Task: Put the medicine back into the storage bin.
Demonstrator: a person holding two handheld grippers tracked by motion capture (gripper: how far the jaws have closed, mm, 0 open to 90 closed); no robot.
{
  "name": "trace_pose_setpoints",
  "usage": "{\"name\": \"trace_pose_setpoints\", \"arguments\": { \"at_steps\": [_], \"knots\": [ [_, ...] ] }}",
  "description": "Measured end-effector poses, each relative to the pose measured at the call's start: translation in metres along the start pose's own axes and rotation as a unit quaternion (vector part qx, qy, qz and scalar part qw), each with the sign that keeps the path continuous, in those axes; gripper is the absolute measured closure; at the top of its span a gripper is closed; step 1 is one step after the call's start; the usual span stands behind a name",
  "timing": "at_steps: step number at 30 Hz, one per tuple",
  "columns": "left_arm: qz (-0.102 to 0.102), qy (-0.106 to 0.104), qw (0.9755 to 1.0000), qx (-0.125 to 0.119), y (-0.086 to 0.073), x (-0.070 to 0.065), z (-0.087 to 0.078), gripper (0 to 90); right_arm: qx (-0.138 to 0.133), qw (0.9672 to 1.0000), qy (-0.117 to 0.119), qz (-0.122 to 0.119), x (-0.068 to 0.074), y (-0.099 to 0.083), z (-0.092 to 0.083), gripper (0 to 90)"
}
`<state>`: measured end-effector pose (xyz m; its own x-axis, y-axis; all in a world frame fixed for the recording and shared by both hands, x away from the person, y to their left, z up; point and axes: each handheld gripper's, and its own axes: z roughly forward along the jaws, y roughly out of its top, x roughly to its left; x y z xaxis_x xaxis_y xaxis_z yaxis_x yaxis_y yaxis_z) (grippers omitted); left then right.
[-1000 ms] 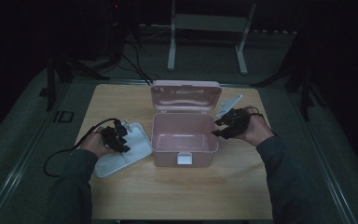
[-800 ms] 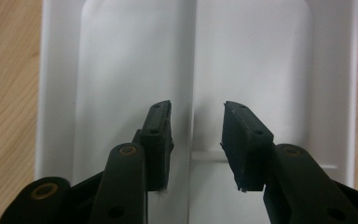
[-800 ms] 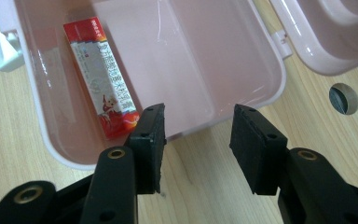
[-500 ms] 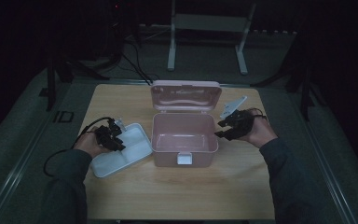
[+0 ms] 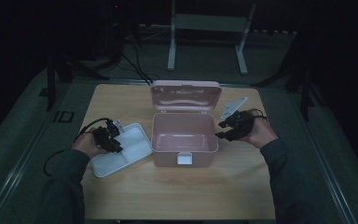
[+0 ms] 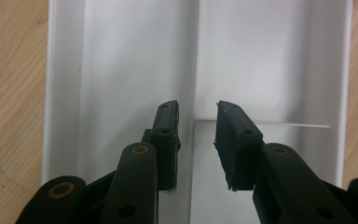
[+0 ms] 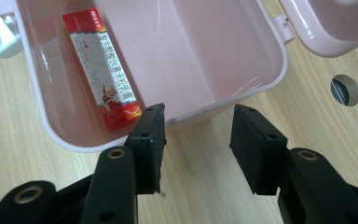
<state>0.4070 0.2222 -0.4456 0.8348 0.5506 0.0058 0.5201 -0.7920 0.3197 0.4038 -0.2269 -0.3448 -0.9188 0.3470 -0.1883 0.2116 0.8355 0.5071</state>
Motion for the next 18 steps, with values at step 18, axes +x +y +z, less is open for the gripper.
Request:
{"name": "trace_pose_setpoints", "arguments": {
  "at_steps": [18],
  "knots": [
    [0.000,-0.019,0.9997,0.013,-0.0051,0.0026,0.0007,68.4,0.002,1.0000,0.001,0.006,-0.0010,-0.0055,0.0004,54.4]
  ]
}}
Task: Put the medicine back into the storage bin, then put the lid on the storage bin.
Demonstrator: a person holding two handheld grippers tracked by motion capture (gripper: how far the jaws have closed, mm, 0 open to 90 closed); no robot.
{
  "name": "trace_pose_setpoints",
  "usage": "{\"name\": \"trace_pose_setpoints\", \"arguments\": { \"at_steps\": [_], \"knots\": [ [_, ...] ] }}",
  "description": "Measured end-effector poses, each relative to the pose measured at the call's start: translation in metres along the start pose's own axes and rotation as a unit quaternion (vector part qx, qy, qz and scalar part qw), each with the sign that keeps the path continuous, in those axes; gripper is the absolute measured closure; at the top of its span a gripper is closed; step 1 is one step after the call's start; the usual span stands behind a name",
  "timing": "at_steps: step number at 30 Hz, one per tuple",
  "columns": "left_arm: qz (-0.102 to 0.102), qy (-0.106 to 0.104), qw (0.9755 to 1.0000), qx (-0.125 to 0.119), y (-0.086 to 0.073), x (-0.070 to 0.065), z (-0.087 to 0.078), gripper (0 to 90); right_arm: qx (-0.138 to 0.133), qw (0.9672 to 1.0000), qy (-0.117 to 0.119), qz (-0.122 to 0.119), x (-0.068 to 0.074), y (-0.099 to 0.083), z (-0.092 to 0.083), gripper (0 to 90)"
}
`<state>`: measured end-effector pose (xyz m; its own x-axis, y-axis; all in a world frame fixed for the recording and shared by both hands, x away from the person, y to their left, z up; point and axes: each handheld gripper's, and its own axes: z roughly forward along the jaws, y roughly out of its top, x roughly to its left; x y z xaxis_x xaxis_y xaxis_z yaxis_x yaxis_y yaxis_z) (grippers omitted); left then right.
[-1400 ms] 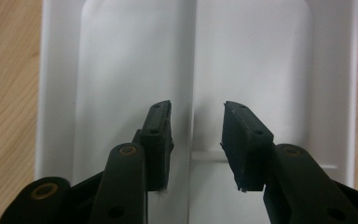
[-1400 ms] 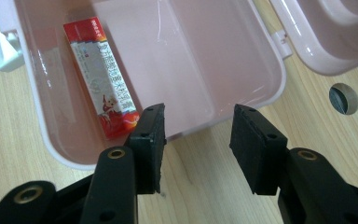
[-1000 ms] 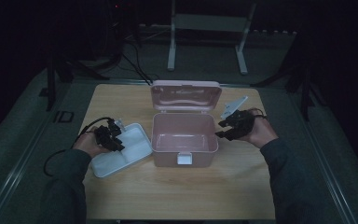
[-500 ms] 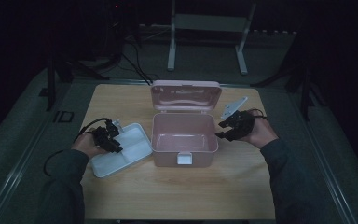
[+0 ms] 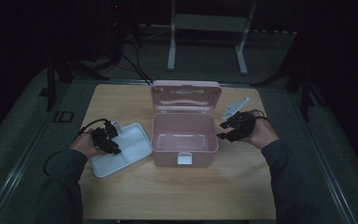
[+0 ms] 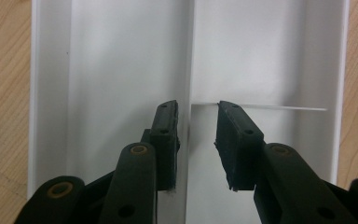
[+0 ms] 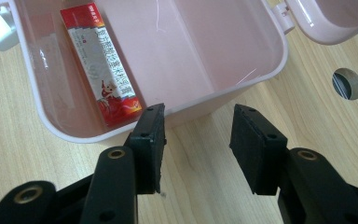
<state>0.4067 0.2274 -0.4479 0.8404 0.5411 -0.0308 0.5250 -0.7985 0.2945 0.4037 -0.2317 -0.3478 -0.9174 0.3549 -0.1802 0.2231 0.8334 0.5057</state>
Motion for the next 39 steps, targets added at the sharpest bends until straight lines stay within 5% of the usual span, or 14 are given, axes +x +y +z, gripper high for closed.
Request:
{"name": "trace_pose_setpoints", "arguments": {
  "at_steps": [9,15,24,39],
  "knots": [
    [0.001,-0.008,0.9999,0.007,-0.003,0.000,0.004,67.8,0.001,1.0000,-0.001,0.002,-0.001,-0.002,-0.001,54.4],
    [0.014,0.009,0.9988,0.045,0.005,-0.003,0.016,71.1,-0.003,1.0000,-0.003,0.002,-0.001,-0.001,-0.001,54.4],
    [0.016,0.001,0.9970,0.076,0.014,-0.001,0.018,81.8,-0.003,1.0000,-0.006,0.003,-0.001,-0.001,-0.002,54.5],
    [0.024,0.000,0.9956,0.090,0.020,0.000,0.019,88.3,0.004,1.0000,-0.003,0.005,0.000,-0.004,0.003,54.5]
  ]
}}
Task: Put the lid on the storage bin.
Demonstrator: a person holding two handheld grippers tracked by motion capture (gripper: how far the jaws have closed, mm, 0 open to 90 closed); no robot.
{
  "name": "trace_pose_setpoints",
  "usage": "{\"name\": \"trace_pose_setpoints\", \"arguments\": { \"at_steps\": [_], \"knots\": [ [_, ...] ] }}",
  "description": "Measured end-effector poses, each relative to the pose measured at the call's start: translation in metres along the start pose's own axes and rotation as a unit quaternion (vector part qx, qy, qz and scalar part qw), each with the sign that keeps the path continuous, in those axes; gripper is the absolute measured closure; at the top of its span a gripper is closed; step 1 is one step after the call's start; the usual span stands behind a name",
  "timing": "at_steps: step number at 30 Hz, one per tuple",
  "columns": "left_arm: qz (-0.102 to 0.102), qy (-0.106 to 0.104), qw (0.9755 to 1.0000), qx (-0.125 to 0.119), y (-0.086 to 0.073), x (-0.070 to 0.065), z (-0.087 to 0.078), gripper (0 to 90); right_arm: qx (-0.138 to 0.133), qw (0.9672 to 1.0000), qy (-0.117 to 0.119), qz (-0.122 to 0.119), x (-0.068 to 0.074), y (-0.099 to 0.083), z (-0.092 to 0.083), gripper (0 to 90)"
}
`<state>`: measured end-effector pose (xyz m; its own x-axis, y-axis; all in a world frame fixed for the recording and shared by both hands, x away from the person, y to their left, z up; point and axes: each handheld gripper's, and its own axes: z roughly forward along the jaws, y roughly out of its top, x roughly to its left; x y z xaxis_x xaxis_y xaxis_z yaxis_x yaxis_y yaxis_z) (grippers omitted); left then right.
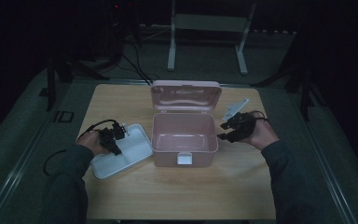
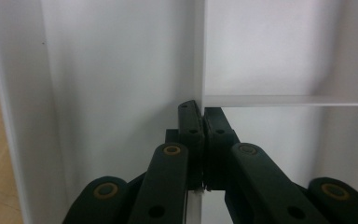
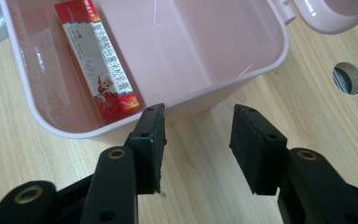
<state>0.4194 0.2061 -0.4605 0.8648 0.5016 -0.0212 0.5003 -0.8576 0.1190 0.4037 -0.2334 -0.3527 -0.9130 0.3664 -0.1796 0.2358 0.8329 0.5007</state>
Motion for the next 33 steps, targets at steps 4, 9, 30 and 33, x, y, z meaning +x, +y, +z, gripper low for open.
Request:
{"name": "trace_pose_setpoints", "arguments": {
  "at_steps": [4,9,30,33],
  "knots": [
    [0.007,0.005,1.0000,0.000,-0.002,0.000,-0.002,88.9,0.002,1.0000,0.000,0.000,0.000,-0.001,0.000,54.5],
    [0.015,0.013,0.9997,-0.012,-0.006,-0.001,-0.016,89.0,-0.001,1.0000,-0.002,0.001,-0.001,-0.003,-0.001,54.7],
    [0.062,0.037,0.9962,-0.048,-0.021,-0.012,-0.098,89.0,-0.003,0.9999,-0.008,0.013,-0.006,-0.014,-0.007,54.8],
    [0.072,0.036,0.9952,-0.056,-0.021,-0.015,-0.109,89.0,-0.003,0.9998,-0.008,0.016,-0.007,-0.014,-0.008,54.8]
  ]
}}
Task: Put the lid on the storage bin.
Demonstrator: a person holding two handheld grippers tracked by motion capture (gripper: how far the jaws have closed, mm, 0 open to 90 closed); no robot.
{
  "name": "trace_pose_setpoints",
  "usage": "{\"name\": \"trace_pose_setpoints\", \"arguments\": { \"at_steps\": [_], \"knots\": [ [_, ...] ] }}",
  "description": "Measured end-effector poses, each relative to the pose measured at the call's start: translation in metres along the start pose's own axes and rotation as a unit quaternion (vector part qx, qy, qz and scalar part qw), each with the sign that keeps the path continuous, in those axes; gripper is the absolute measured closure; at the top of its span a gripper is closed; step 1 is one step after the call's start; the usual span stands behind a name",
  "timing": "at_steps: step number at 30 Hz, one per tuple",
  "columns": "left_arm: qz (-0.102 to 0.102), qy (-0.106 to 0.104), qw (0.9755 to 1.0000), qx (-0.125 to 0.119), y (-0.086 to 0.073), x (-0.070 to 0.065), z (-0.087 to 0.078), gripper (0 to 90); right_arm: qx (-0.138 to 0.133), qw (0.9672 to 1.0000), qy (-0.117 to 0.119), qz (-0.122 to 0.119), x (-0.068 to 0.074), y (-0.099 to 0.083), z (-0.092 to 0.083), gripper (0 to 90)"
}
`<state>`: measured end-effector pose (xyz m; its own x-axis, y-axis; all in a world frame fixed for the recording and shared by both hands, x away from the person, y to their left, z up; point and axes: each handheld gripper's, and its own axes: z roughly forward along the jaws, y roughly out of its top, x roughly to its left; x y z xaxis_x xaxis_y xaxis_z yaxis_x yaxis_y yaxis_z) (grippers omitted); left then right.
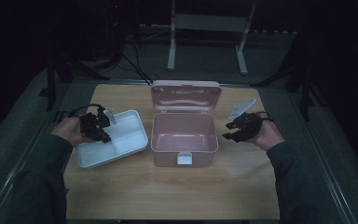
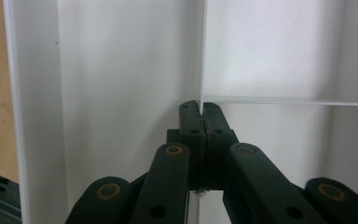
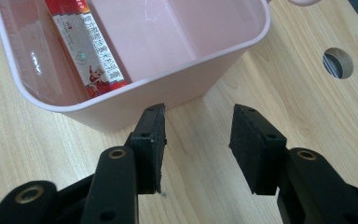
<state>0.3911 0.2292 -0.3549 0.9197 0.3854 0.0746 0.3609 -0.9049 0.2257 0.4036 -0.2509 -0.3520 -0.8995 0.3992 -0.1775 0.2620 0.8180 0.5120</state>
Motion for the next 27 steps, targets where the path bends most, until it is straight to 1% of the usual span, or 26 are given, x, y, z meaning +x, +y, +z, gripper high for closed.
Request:
{"name": "trace_pose_setpoints", "arguments": {
  "at_steps": [1,3,4,5,7,9,10,12,17,19,27],
  "knots": [
    [0.003,-0.003,1.0000,-0.002,0.001,-0.001,-0.004,89.0,0.000,1.0000,0.000,0.000,0.000,0.000,0.000,54.8],
    [0.009,0.000,0.9999,-0.005,0.003,-0.004,-0.012,89.0,-0.001,1.0000,-0.001,0.000,-0.001,0.000,-0.001,54.8],
    [0.009,0.000,0.9999,-0.005,0.003,-0.004,-0.012,89.0,-0.001,1.0000,-0.001,0.000,-0.001,0.000,-0.001,54.8],
    [0.019,0.000,0.9998,-0.007,0.006,-0.008,-0.021,89.0,-0.002,1.0000,-0.001,0.001,-0.001,0.000,-0.002,54.8],
    [0.025,0.003,0.9996,-0.013,0.009,-0.010,-0.029,88.9,-0.002,1.0000,-0.001,0.001,-0.001,-0.001,-0.002,54.8],
    [0.034,0.001,0.9992,-0.022,0.011,-0.012,-0.035,89.0,-0.002,1.0000,-0.002,0.003,-0.002,-0.002,-0.003,54.8],
    [0.034,0.001,0.9992,-0.022,0.011,-0.012,-0.035,89.0,-0.002,1.0000,-0.002,0.003,-0.002,-0.002,-0.003,54.8],
    [0.045,0.000,0.9987,-0.023,0.016,-0.017,-0.042,89.0,-0.004,1.0000,-0.002,0.003,-0.002,-0.002,-0.003,54.8],
    [0.066,0.000,0.9975,-0.026,0.028,-0.023,-0.050,89.0,-0.005,1.0000,-0.004,0.005,-0.002,-0.003,-0.004,54.8],
    [0.070,-0.004,0.9971,-0.027,0.032,-0.025,-0.052,89.0,-0.005,1.0000,-0.004,0.006,-0.003,-0.004,-0.005,54.8],
    [0.097,-0.005,0.9950,-0.022,0.056,-0.033,-0.058,89.0,-0.008,0.9999,-0.006,0.008,-0.003,-0.005,-0.007,54.8]
  ]
}}
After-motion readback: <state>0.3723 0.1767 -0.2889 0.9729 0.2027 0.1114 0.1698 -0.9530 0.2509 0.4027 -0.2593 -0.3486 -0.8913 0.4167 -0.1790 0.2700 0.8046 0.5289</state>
